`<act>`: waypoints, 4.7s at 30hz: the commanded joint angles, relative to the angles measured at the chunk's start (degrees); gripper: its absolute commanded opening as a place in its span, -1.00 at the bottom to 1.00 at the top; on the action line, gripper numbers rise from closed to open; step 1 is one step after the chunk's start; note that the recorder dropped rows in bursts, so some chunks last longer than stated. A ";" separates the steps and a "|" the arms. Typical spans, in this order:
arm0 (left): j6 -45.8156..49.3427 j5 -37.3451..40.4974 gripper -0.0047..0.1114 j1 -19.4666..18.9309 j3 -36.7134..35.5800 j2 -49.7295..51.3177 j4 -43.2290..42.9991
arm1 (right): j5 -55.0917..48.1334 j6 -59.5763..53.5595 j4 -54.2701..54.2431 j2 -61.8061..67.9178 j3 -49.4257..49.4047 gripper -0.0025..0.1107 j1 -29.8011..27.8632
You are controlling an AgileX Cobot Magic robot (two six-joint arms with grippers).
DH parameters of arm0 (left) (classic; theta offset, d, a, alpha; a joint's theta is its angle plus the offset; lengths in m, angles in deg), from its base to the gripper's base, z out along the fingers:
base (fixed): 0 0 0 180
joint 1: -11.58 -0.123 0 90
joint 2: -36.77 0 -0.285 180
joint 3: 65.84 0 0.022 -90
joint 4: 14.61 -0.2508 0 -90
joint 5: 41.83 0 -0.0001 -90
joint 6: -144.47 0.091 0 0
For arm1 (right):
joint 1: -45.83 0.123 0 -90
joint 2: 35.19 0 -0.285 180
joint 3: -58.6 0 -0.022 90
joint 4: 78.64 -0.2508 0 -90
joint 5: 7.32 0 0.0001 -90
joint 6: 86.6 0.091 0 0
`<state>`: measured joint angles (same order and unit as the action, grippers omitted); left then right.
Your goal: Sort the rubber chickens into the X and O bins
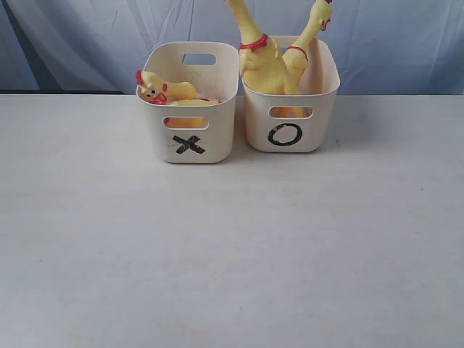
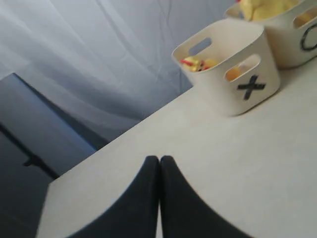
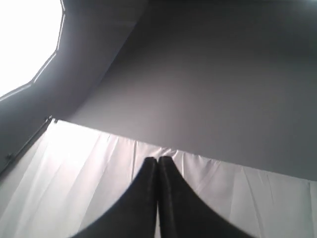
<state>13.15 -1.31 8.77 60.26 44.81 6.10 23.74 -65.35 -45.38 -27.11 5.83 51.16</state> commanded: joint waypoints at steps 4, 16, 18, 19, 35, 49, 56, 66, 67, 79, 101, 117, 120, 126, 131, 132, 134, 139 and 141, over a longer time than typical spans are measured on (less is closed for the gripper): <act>-0.11 -13.61 -0.92 0.01 -1.68 -0.26 -8.00 | -0.80 -0.03 12.76 -0.29 -9.36 -0.97 -0.21; -0.11 -45.14 -0.92 0.01 -12.59 -0.26 -7.95 | -13.12 -0.03 12.75 -0.29 -16.26 -0.97 -0.21; -0.11 -45.29 -0.92 0.01 -14.53 -0.26 -7.95 | -13.94 -0.03 12.64 -0.29 -16.26 -0.97 -0.21; -0.11 -45.29 -0.92 0.01 -15.90 -0.26 -7.95 | -16.22 -0.03 10.19 -0.29 -16.26 -0.97 -0.21; -0.11 -45.12 -0.92 0.01 -21.81 -0.26 -7.95 | -32.31 -0.03 -27.57 -0.29 -16.45 -0.97 -0.21; -0.11 -42.57 -0.92 0.01 -23.31 -0.26 -10.34 | -32.72 -0.03 -27.43 -0.29 -24.45 -0.97 -0.21; -0.11 -39.83 -0.92 0.01 -23.31 -0.26 -14.42 | -33.79 -0.03 -27.43 -0.29 -24.45 -0.97 -0.21; -0.11 -27.68 -0.92 0.01 -23.31 -0.26 -18.86 | -39.16 -0.03 -27.43 -0.29 -24.45 -0.97 -0.21; -0.11 -27.68 -0.92 0.01 -23.31 -0.26 -18.86 | -39.82 -0.03 -27.43 -0.29 -24.45 -0.97 -0.21; -0.11 -27.52 -0.92 0.01 -23.31 -0.26 -18.86 | -47.82 -0.03 -27.43 -0.29 -24.45 -0.97 -0.21; -0.11 -28.34 -0.92 0.01 -23.31 -0.26 -18.86 | -46.85 -0.03 -31.26 -0.29 -24.45 -0.97 -0.21; -19.75 -28.54 -0.92 0.01 -23.31 -0.26 -18.86 | -46.85 -0.03 -31.46 -0.29 -24.45 -0.97 -0.21; -24.84 -28.65 -0.92 0.01 -23.31 -0.26 -18.86 | -47.02 -0.03 -31.46 -0.29 -24.45 -0.97 -0.21; -24.84 -28.77 -0.92 0.01 -23.31 -0.26 -18.86 | -47.02 -0.03 -31.46 -0.29 -24.45 -0.97 -0.21; -24.84 -28.34 -0.92 0.01 -23.31 -0.26 -18.86 | -46.94 -0.46 -31.46 -0.29 -24.45 -0.97 -0.21; -24.84 -28.34 -0.92 0.01 -23.31 -0.26 -18.86 | -46.84 -1.51 -31.46 -0.29 -24.45 -0.97 -0.21; -24.84 -28.34 -0.92 0.01 -23.31 -0.26 -18.86 | -46.84 -4.38 -31.46 -0.29 -24.45 -0.97 -0.21; -25.49 -28.11 -0.92 0.01 -23.31 -0.26 -18.86 | -46.72 -11.23 -31.46 -0.29 -24.45 -0.97 -0.21; -27.88 -28.11 -0.92 0.01 -23.31 -0.26 -18.86 | -46.72 -13.67 -31.20 -0.29 -24.45 -0.97 -0.21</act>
<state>-12.04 -29.47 8.77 37.09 44.81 -12.97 -23.61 -75.12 -77.09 -27.20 -18.53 51.16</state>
